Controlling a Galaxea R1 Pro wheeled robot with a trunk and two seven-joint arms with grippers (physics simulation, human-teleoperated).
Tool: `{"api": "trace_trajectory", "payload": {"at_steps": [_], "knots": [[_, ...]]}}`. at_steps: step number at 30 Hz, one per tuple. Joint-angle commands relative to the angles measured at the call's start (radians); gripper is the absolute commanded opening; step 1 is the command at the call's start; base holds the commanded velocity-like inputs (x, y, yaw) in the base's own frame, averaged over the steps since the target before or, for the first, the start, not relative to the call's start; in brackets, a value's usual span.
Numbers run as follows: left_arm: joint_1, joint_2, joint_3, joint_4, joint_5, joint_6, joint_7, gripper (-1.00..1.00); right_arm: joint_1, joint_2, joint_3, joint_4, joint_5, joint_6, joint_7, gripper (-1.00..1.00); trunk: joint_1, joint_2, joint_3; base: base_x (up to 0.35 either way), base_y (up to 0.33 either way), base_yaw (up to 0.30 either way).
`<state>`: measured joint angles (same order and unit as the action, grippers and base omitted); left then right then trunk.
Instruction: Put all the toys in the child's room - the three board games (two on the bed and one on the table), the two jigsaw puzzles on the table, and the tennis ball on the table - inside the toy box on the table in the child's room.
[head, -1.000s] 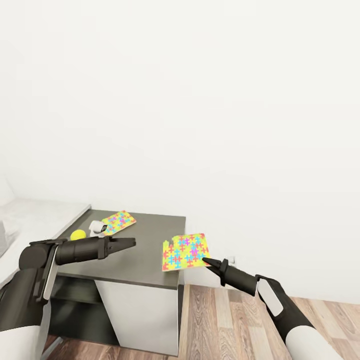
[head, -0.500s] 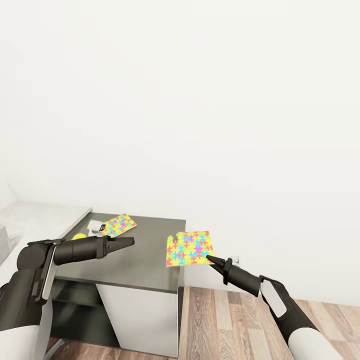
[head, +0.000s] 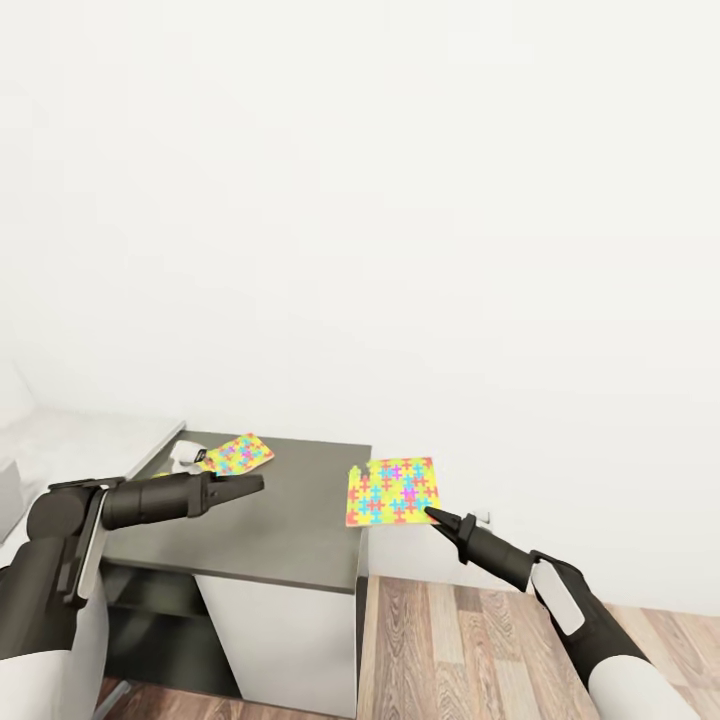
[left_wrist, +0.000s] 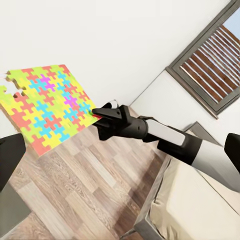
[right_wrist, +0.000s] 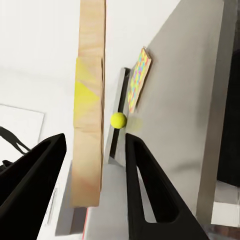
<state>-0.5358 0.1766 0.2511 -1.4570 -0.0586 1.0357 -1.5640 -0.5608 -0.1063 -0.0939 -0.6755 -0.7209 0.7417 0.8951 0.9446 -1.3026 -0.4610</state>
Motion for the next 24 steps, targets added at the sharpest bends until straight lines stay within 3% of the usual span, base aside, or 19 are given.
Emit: {"api": "trace_trajectory", "payload": {"at_steps": [1,7,24], "knots": [[-0.001,0.000,0.001,-0.001,-0.006,0.010,-0.007,1.00,-0.001,-0.003,-0.001,0.000,-0.001,0.005,0.001,-1.00,-0.004,0.007,0.002,0.000,0.000,0.000],[-0.001,0.001,0.013,0.000,-0.007,0.010,-0.007,1.00,0.000,-0.026,0.000,-0.001,-0.001,-0.003,0.005,-1.00,-0.027,0.049,0.021,0.000,0.000,0.000],[-0.001,0.012,0.028,0.000,-0.007,0.010,-0.007,1.00,0.001,-0.029,0.000,-0.002,-0.002,-0.014,0.014,-1.00,-0.092,0.168,0.077,0.000,0.000,0.000]]}}
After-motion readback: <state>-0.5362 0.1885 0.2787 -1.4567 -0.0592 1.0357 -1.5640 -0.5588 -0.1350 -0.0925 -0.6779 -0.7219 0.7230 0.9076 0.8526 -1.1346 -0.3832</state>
